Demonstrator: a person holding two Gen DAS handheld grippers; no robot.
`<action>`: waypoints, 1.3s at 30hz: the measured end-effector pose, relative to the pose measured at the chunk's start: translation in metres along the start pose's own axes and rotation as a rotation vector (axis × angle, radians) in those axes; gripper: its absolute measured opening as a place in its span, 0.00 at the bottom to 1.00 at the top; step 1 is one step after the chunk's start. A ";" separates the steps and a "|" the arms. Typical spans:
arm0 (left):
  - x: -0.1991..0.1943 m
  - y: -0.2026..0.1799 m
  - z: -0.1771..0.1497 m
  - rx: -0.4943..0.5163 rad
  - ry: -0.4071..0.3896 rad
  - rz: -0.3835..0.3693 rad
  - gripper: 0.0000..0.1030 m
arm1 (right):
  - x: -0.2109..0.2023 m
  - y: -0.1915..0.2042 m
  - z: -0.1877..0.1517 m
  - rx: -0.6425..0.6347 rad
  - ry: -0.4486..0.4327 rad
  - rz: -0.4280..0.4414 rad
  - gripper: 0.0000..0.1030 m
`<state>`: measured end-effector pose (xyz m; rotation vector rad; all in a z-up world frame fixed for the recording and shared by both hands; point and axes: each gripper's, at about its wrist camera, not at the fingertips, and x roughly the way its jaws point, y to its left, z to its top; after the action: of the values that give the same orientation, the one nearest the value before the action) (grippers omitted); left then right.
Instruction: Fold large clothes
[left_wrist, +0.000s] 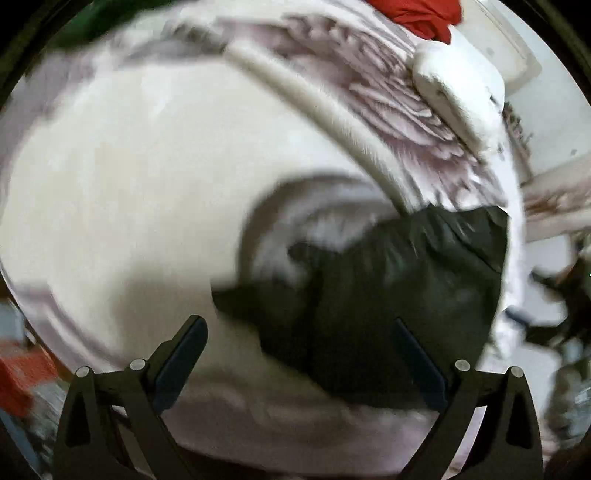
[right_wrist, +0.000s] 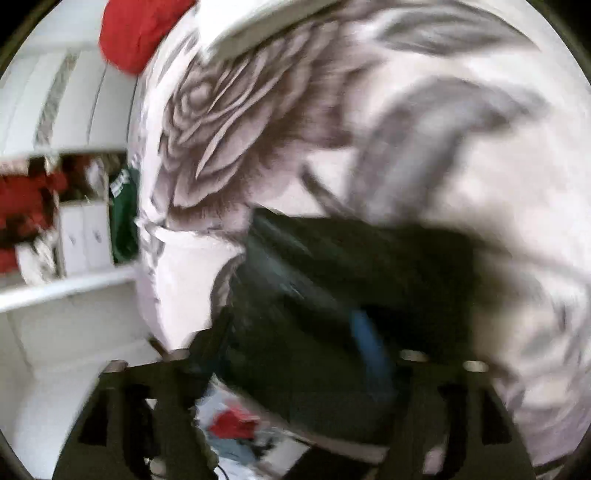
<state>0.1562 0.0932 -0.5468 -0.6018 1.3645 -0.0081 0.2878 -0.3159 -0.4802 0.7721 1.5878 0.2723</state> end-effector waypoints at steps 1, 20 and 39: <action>0.009 0.006 -0.011 -0.028 0.037 -0.062 1.00 | -0.007 -0.018 -0.010 0.031 -0.004 0.009 0.82; 0.089 -0.025 -0.019 -0.129 -0.103 -0.345 0.98 | 0.107 -0.160 -0.029 0.183 0.225 0.564 0.88; 0.008 -0.069 0.044 -0.022 -0.279 -0.366 0.40 | 0.077 -0.074 -0.013 0.132 0.083 0.477 0.49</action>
<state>0.2217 0.0497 -0.5222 -0.8327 0.9732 -0.1983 0.2531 -0.3205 -0.5821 1.2558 1.4921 0.5531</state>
